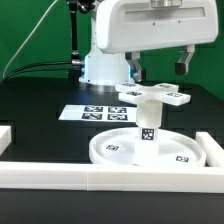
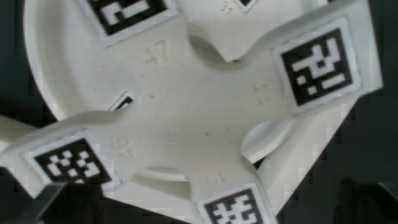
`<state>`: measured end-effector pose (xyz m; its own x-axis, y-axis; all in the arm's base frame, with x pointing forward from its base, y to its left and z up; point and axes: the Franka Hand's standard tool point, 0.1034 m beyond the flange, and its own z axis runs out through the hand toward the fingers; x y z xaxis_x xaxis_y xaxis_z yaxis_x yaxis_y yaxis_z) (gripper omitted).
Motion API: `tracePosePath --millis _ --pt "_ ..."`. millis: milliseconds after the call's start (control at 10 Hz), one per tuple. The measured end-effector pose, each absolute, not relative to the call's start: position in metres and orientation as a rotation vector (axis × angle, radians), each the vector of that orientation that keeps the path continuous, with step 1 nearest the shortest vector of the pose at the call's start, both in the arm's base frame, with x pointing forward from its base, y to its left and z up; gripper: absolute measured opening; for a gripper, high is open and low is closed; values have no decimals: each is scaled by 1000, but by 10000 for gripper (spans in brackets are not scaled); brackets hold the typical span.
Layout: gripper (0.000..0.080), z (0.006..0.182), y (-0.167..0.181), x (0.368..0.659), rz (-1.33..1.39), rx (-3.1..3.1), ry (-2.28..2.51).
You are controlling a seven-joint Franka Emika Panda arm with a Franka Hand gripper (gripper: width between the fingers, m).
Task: Assemble round table
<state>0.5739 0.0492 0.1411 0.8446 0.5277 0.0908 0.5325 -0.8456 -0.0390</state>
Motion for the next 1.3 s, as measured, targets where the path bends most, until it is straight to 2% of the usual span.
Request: tracePosePath --millis 400,800,1100,1300 --pt "649 133 44 573 -84 -2701 -1513" --pt "649 132 37 573 -67 -2563 -1783" --pt "649 124 37 567 -11 -2317 -2146" --pt "649 118 43 562 -16 -2253 -2214"
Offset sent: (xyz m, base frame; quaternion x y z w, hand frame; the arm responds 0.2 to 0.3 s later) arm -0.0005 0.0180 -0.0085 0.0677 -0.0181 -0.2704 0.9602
